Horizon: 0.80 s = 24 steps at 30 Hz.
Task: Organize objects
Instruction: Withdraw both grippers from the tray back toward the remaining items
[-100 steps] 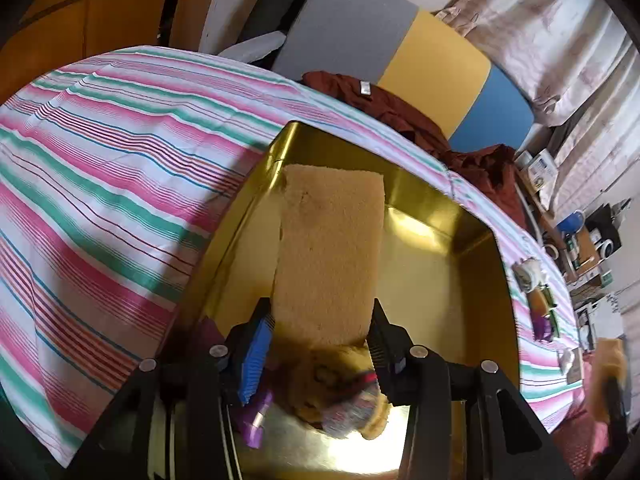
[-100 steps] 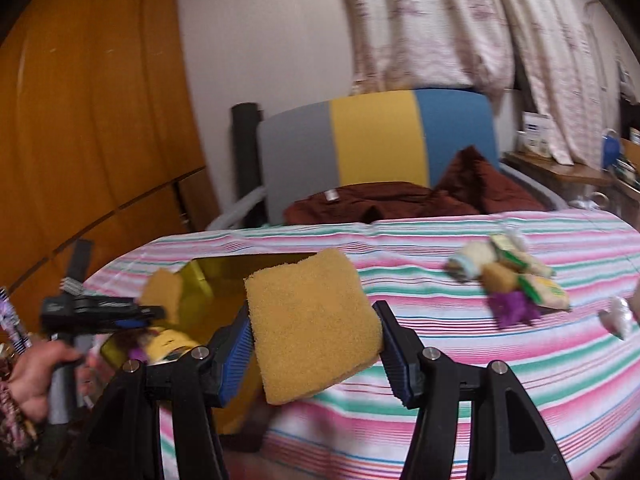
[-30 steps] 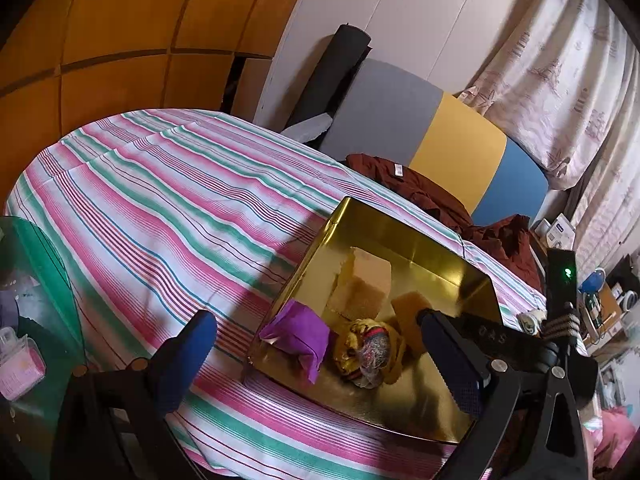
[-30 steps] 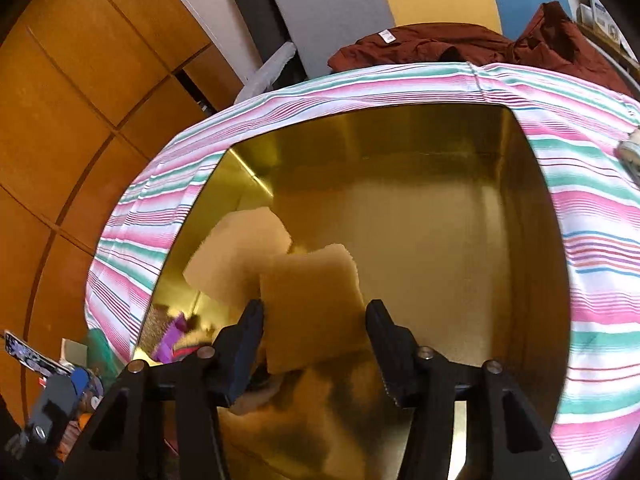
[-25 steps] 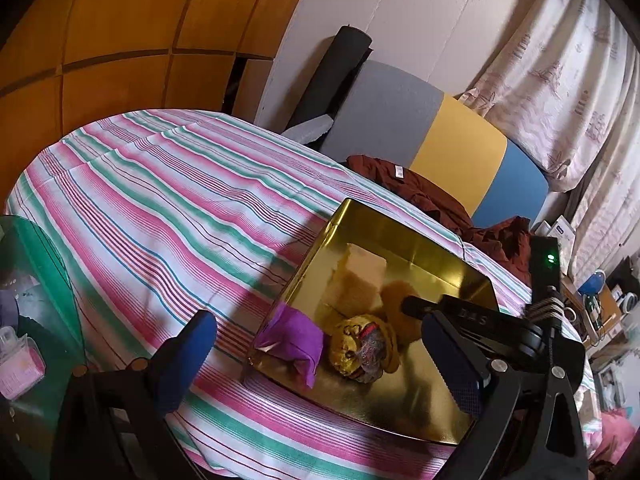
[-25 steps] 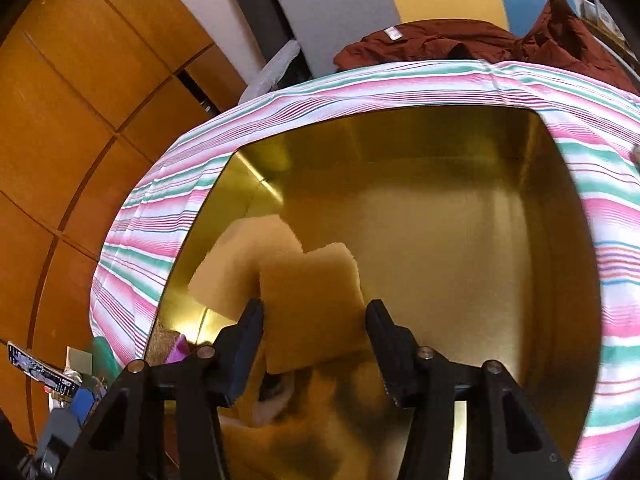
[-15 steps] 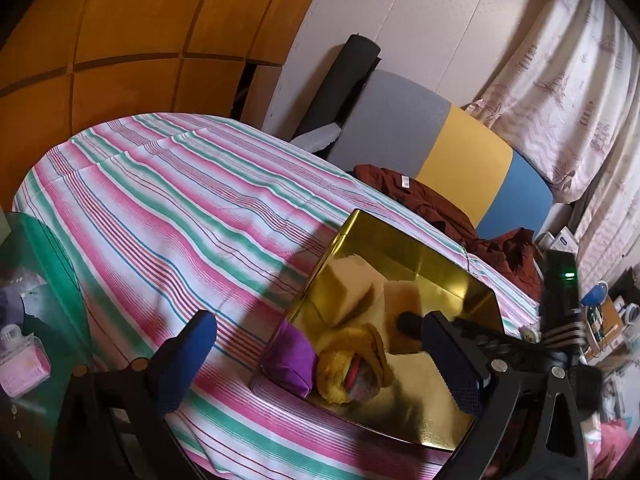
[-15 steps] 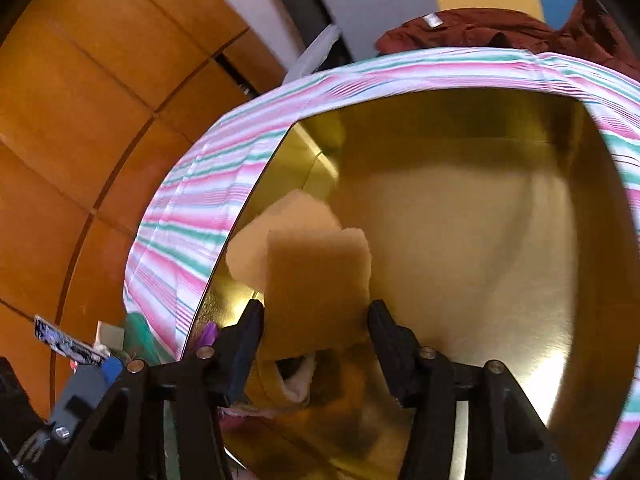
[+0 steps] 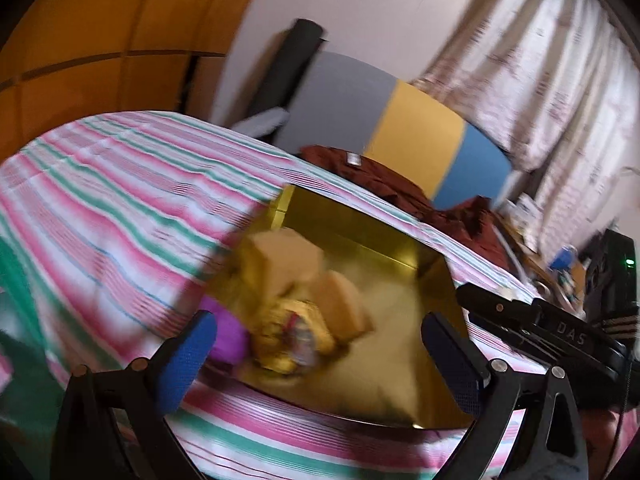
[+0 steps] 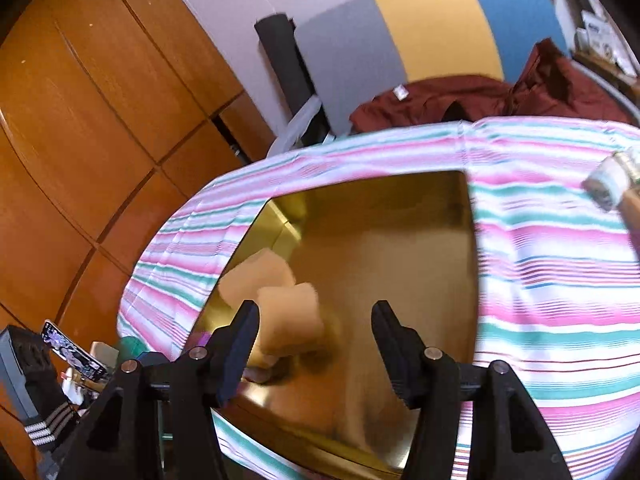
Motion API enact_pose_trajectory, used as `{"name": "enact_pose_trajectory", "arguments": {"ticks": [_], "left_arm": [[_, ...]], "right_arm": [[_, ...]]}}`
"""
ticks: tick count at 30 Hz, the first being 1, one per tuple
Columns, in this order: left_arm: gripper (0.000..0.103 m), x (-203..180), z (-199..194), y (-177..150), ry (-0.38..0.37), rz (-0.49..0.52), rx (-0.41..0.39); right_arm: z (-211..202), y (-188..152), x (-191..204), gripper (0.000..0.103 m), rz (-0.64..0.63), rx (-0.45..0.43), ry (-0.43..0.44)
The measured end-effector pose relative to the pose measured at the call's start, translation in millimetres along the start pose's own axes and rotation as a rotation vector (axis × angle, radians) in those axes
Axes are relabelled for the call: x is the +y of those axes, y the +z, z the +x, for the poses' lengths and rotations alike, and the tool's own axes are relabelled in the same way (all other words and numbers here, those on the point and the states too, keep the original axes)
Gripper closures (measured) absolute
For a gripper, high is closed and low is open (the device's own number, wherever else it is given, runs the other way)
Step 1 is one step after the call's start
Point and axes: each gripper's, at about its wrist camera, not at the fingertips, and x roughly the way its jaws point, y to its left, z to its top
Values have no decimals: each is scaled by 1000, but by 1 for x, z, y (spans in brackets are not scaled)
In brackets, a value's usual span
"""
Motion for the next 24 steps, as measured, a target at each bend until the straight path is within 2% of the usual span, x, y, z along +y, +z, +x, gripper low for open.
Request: {"name": "enact_pose_trajectory", "arguments": {"ticks": [5, 9, 16, 20, 24], "left_arm": [[0, -31, 3, -10, -97, 82, 40], [0, -59, 3, -22, -155, 158, 59], [0, -101, 3, -47, -249, 277, 112], [0, -122, 0, -57, -293, 332, 133], [0, -138, -2, -64, -317, 361, 145]], "right_arm": [[-34, -4, -27, 44, -51, -69, -110], [-55, -10, -60, 44, -23, -95, -184], [-78, -35, -138, 44, 128, -83, -289], [-92, -54, -187, 44, 208, -78, -380], [-109, -47, -233, 44, 301, -111, -465]]}}
